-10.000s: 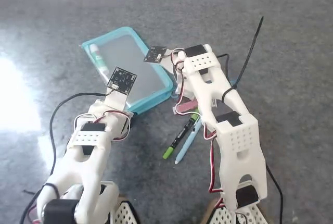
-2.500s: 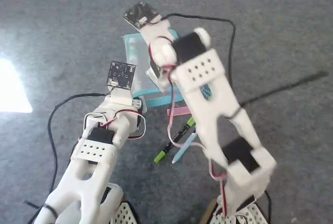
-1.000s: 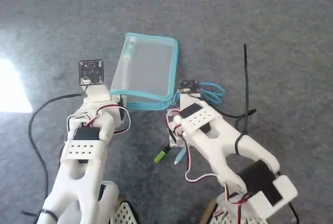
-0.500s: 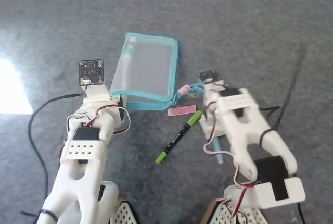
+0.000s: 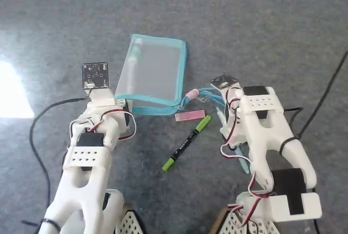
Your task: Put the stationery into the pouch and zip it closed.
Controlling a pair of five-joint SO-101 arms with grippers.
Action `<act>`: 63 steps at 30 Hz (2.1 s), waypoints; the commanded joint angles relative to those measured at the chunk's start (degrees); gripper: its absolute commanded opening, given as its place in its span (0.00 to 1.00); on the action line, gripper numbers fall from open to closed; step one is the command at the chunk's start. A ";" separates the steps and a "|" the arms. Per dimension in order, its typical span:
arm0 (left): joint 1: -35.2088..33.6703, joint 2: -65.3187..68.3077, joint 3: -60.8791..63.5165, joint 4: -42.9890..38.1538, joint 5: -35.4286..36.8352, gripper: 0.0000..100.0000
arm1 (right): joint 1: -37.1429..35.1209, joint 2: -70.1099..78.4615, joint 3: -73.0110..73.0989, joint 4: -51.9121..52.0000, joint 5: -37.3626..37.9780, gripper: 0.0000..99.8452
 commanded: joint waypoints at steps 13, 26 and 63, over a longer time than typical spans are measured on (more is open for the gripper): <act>-0.62 -0.44 -2.33 0.53 -0.97 0.01 | -1.10 -10.42 14.77 -4.70 1.05 0.17; -0.62 -0.44 -2.15 0.53 -1.05 0.01 | -0.13 -11.91 16.53 -7.16 1.49 0.01; 5.27 -0.53 -2.42 -2.73 0.79 0.01 | -25.54 2.77 -36.57 26.07 -6.95 0.01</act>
